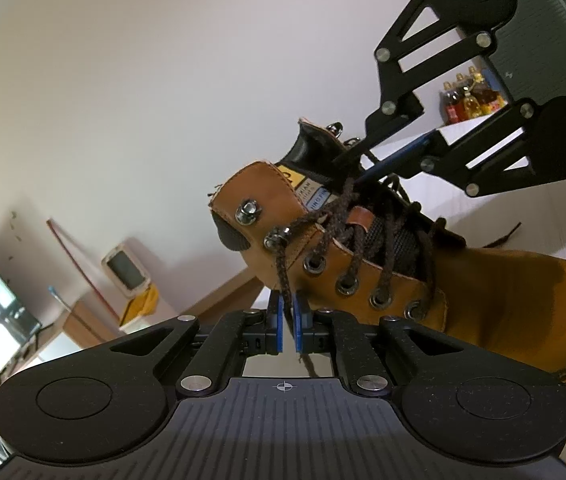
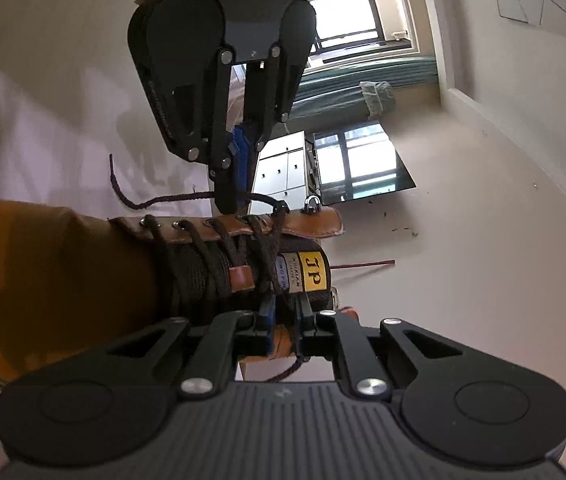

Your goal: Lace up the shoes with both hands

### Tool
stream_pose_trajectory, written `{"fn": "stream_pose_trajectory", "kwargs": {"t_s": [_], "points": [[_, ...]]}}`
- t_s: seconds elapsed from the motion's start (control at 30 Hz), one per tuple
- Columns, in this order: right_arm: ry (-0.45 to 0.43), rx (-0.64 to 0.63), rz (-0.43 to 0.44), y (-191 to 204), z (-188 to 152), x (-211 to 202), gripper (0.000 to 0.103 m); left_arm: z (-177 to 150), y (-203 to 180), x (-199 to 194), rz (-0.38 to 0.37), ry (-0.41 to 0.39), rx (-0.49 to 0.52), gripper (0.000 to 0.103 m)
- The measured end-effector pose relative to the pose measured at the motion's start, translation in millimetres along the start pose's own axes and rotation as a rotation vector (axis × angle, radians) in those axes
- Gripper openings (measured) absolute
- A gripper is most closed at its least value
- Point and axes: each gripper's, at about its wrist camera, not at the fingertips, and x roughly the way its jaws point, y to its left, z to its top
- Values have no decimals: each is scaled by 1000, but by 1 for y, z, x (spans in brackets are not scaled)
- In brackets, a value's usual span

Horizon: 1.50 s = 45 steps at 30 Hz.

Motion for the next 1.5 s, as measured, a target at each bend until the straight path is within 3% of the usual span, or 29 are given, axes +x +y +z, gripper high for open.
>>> {"fn": "stream_pose_trajectory", "kwargs": {"t_s": [0.23,0.33,0.43,0.67,0.7,0.73,0.77,0.83,0.93,1.03,1.1,1.17,1.23,1.3,1.37,1.5], "points": [[27,211,-55,-32,-21,-11,1,-4,8,3,3,24,18,2],[14,339,-18,-42,-34,-21,26,-3,20,-3,23,19,-5,2],[46,536,77,-59,-49,-20,26,-4,22,0,30,33,-12,2],[13,788,235,-76,-71,5,24,-1,29,8,39,39,-28,2],[11,819,249,-79,-73,9,21,-2,29,12,42,40,-28,2],[14,839,257,-80,-76,12,8,-2,28,16,44,42,-28,2],[26,864,261,-82,-80,13,3,-3,27,21,46,42,-36,2],[50,931,266,-87,-92,14,2,-6,24,32,48,43,-53,2],[72,942,219,-91,-105,-5,2,-11,19,46,54,42,-72,1],[88,940,235,-90,-105,-14,3,-15,13,57,53,49,-86,2],[111,899,247,-84,-99,-15,4,-15,13,64,43,79,-151,3],[101,902,229,-81,-96,-19,28,-17,16,69,52,122,-240,6],[104,938,208,-79,-94,-26,43,-19,17,71,81,174,-331,8],[107,983,209,-77,-94,-34,43,-19,14,73,94,210,-365,16],[119,1020,216,-72,-94,-43,43,-19,13,71,102,220,-396,34],[138,1096,221,-60,-93,-66,49,-19,9,66,118,218,-486,39]]}}
